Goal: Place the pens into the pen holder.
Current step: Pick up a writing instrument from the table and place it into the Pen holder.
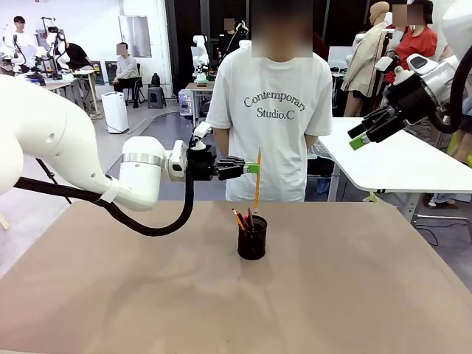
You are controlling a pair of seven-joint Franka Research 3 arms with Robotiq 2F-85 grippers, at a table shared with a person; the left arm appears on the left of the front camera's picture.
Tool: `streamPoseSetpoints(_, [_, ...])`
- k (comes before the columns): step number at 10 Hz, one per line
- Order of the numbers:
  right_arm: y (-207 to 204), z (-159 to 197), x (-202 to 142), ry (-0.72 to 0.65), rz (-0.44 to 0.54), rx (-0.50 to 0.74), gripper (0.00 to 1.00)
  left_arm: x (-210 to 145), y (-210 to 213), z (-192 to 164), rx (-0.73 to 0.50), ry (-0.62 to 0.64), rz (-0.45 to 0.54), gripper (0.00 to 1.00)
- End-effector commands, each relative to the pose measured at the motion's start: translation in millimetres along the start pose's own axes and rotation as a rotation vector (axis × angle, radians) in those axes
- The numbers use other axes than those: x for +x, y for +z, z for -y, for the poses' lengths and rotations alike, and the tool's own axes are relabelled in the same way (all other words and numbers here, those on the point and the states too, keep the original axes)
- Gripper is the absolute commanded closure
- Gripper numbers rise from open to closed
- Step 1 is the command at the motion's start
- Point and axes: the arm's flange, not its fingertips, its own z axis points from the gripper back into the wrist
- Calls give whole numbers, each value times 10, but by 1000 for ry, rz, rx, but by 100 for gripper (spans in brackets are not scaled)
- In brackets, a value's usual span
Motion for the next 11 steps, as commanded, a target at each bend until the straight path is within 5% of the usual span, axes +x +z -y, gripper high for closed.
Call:
streamPoseSetpoints(1, [-3,-15,10,1,-1,0,0,51,1,16,-6,-14,-25,100])
streamPoseSetpoints(11, [-3,-15,10,1,-1,0,0,-341,-57,-46,23,-45,-37,100])
